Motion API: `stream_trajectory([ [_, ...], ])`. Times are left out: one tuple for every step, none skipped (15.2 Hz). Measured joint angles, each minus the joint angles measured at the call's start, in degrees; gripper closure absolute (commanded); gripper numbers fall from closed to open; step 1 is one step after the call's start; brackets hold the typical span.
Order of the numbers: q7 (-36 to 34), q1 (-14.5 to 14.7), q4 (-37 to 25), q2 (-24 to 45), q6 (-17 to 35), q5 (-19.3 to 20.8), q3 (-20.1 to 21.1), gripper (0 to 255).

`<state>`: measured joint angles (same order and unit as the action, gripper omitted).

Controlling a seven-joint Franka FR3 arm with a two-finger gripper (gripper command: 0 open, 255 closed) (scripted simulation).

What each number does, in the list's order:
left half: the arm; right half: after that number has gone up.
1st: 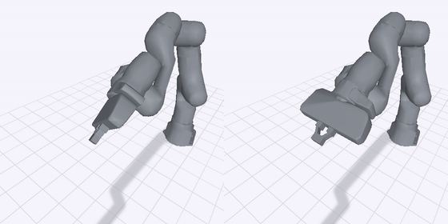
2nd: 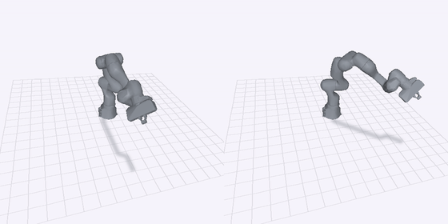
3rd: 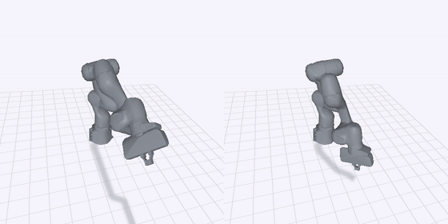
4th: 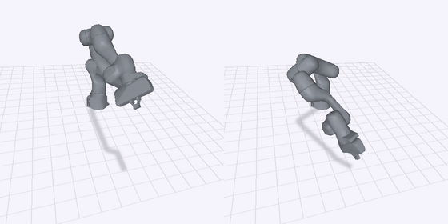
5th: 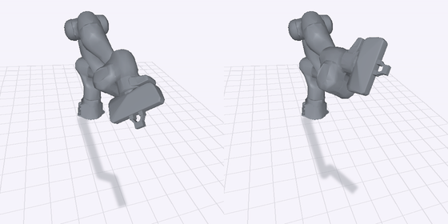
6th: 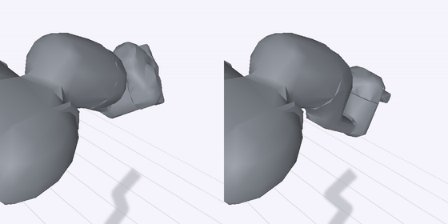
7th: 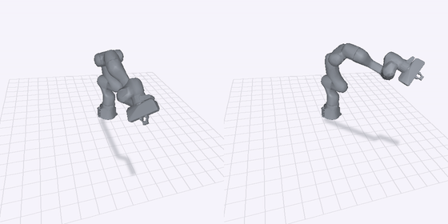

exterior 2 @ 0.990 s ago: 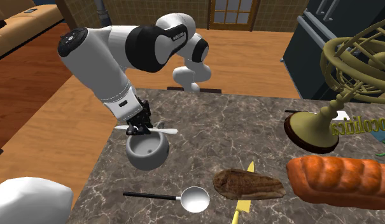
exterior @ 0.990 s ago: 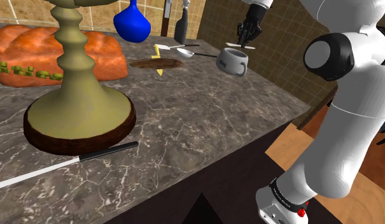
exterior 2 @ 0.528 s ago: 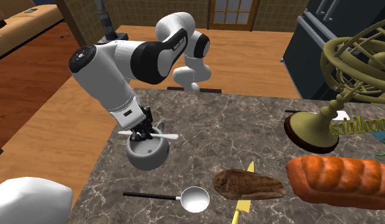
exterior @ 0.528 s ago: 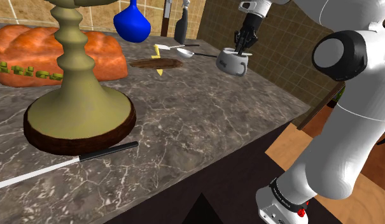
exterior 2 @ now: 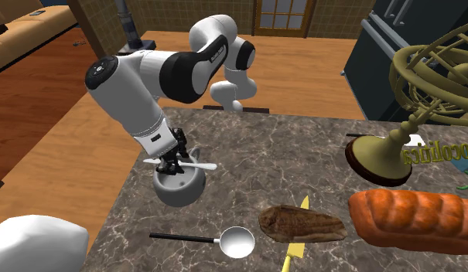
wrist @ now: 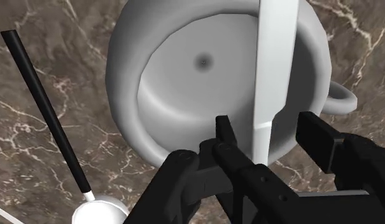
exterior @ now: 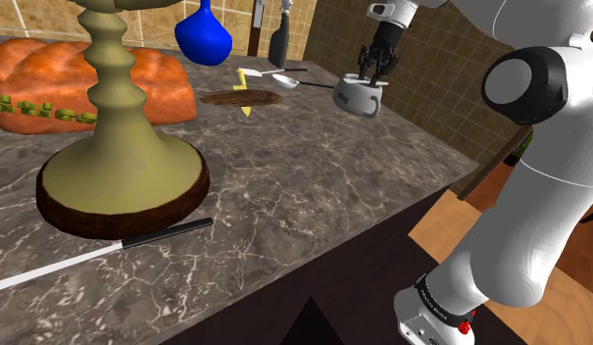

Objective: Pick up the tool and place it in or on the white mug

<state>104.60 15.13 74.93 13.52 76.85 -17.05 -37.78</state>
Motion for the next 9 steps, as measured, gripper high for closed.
stream_trajectory([
  [0.00,0.00,0.04,0.03,0.01,0.01,0.00,0],
  [-0.01,0.00,0.07,0.03,0.01,0.02,0.00,0],
  [-0.01,0.01,0.08,0.04,0.01,0.03,0.00,0],
  [-0.01,0.01,0.08,0.04,0.01,0.03,0.00,0],
  [0.00,0.01,0.11,0.04,0.03,0.04,0.00,0],
  [0.30,-0.79,-2.11,1.08,-1.35,-0.59,-0.13,0],
  [0.44,-1.97,-5.84,2.65,-3.77,-1.62,-0.22,0],
  [0.59,-2.97,-8.70,3.65,-5.83,-2.36,-0.30,0],
  [0.49,-4.52,-13.10,5.55,-8.54,-3.71,-0.27,0],
])
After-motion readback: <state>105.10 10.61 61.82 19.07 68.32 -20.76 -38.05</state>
